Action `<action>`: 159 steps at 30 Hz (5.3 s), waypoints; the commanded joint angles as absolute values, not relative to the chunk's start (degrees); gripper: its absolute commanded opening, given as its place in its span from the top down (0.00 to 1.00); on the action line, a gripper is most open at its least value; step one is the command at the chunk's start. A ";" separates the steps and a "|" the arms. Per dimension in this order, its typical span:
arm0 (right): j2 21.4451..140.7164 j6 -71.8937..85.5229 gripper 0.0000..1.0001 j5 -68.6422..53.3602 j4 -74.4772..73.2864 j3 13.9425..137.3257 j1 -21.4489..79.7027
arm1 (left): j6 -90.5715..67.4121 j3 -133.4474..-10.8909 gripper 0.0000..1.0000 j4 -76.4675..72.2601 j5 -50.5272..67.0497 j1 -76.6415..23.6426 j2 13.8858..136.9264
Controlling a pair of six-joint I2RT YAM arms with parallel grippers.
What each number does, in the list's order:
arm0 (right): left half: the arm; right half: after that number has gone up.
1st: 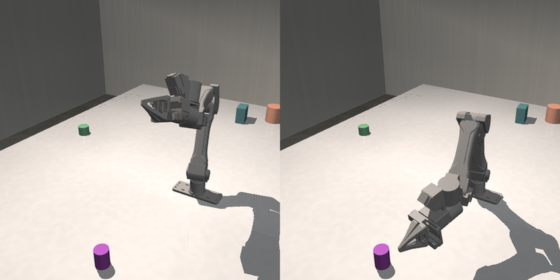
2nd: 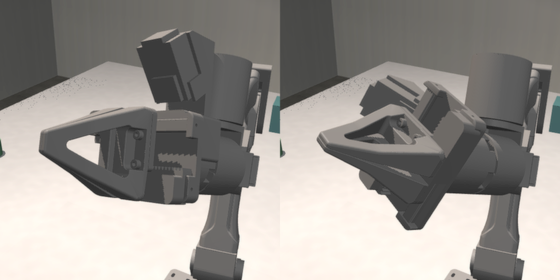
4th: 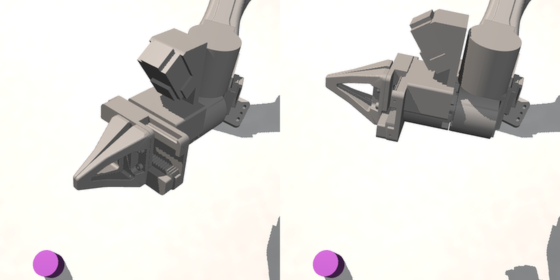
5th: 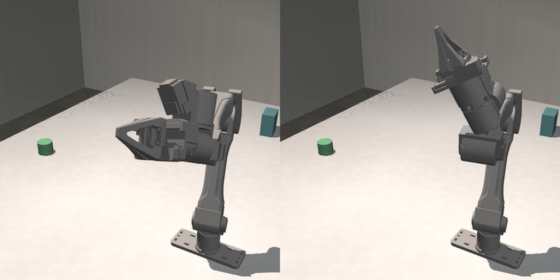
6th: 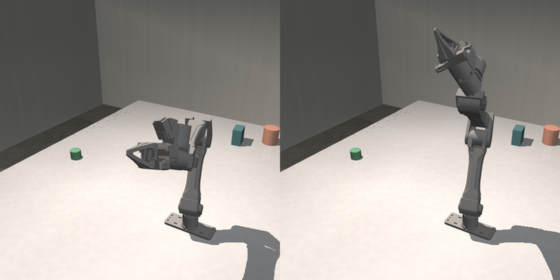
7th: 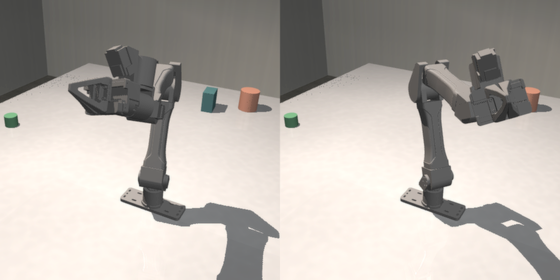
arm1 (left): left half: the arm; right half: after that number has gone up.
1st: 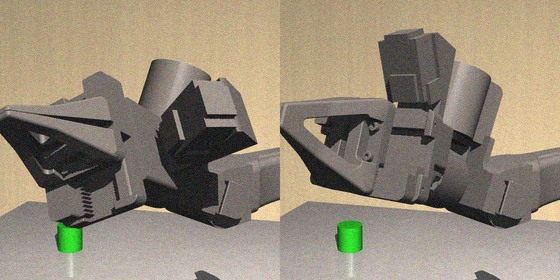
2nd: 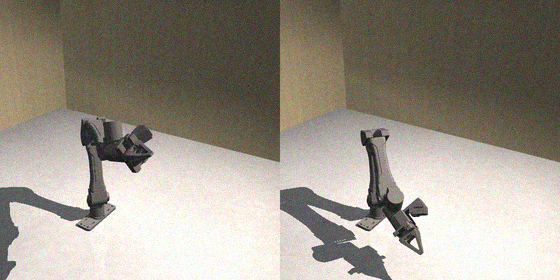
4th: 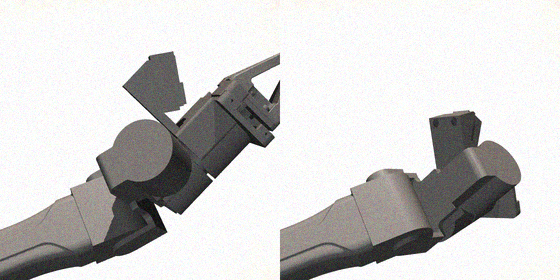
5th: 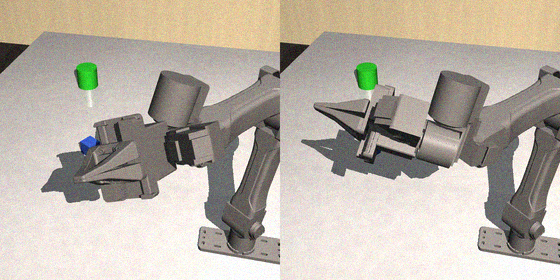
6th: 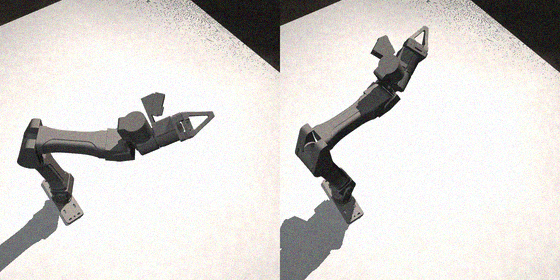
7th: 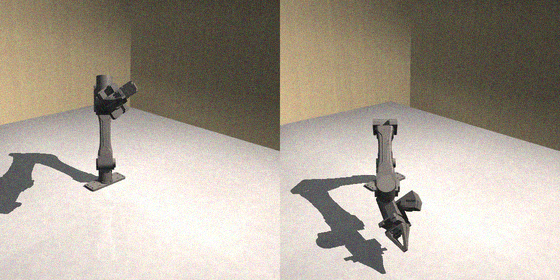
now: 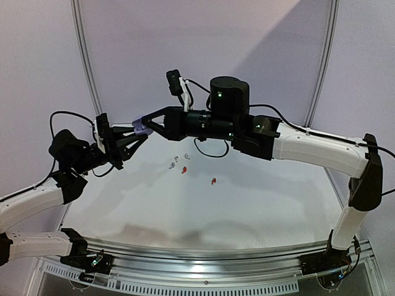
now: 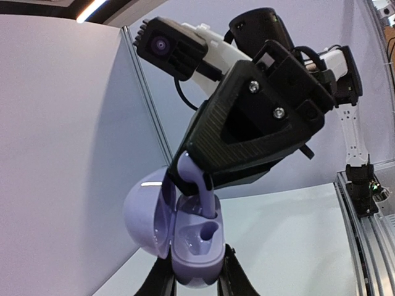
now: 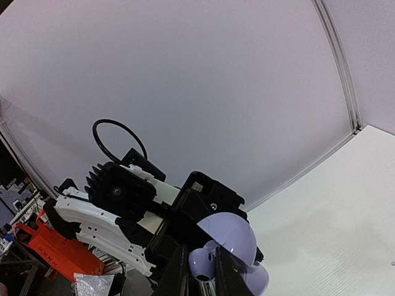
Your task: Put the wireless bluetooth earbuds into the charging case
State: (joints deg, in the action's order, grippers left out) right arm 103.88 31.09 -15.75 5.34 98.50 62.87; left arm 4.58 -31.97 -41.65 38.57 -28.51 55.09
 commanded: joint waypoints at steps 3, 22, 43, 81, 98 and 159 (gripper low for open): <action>101.07 31.55 0.99 -16.06 8.08 99.31 62.06 | 4.49 -31.55 1.00 -42.89 38.61 -29.25 54.49; 102.51 33.04 1.00 -16.73 9.67 98.61 62.32 | 3.59 -31.83 1.00 -42.80 38.06 -29.23 54.67; 106.79 32.28 1.00 -17.80 3.02 102.16 62.36 | 1.77 -32.12 1.00 -42.71 38.41 -29.23 54.76; 105.15 30.07 1.00 -16.83 0.35 101.88 62.40 | 2.54 -32.78 1.00 -42.54 38.58 -29.20 55.63; 106.91 31.05 1.00 -17.36 1.90 100.59 61.87 | 2.29 -33.05 1.00 -42.77 38.78 -29.20 55.72; 103.94 36.79 0.49 16.76 -22.39 105.85 56.55 | -16.41 -32.52 1.00 -19.99 21.29 -26.09 51.11</action>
State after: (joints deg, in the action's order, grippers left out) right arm 100.42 30.92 7.92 -12.10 102.87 59.94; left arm -14.63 -31.99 -26.79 28.12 -27.64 52.16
